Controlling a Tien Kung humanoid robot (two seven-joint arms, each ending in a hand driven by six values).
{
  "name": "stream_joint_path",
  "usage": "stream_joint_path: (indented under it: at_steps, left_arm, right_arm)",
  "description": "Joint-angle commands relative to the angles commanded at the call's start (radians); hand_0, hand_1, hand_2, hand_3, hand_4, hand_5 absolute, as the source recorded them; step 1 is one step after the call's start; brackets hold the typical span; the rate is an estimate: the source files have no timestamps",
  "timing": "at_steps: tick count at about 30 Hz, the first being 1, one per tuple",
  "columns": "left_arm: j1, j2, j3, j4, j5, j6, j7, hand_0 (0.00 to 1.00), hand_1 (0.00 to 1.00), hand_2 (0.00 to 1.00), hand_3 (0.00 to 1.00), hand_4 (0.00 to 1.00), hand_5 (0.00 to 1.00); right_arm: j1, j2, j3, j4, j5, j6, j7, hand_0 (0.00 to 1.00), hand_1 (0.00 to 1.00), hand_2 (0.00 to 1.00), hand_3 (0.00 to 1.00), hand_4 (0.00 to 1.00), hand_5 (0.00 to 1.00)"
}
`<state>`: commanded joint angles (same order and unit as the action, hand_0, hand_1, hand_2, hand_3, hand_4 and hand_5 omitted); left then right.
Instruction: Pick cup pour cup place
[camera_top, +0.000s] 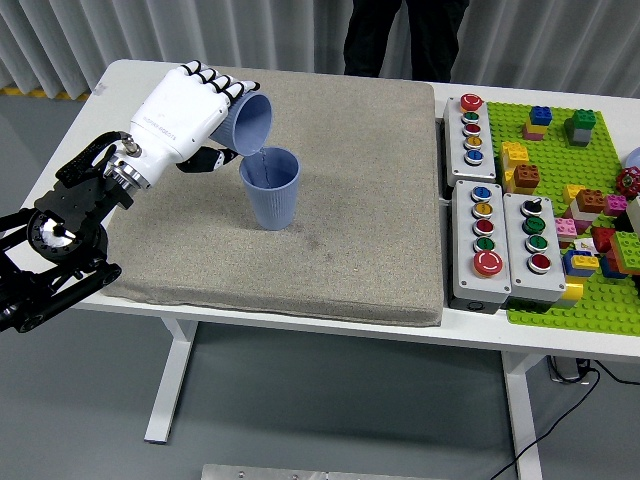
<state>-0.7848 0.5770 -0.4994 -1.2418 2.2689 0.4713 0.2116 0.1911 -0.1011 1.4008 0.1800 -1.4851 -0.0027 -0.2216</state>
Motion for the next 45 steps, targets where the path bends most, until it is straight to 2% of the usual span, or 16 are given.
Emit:
stream_joint_path:
  at_steps: [8, 15, 45]
  left_arm:
    - [-0.022, 0.011, 0.031, -0.006, 0.0, 0.019, 0.025, 0.648, 0.619, 0.638, 0.644, 0.647, 0.116]
    - [-0.038, 0.017, 0.047, -0.01, 0.0, 0.016, 0.036, 0.648, 0.62, 0.638, 0.643, 0.647, 0.117]
    - [-0.035, 0.03, 0.072, -0.037, 0.0, 0.032, 0.05, 0.664, 0.626, 0.638, 0.636, 0.629, 0.091]
  right_arm:
    - [0.001, 0.0, -0.001, 0.0, 0.002, 0.0, -0.001, 0.696, 0.683, 0.619, 0.602, 0.017, 0.178]
    - [0.002, 0.0, -0.001, 0.0, 0.005, -0.001, 0.0, 0.695, 0.683, 0.619, 0.602, 0.017, 0.181]
    - [0.002, 0.001, -0.007, 0.0, 0.012, -0.002, -0.001, 0.694, 0.681, 0.617, 0.601, 0.018, 0.182]
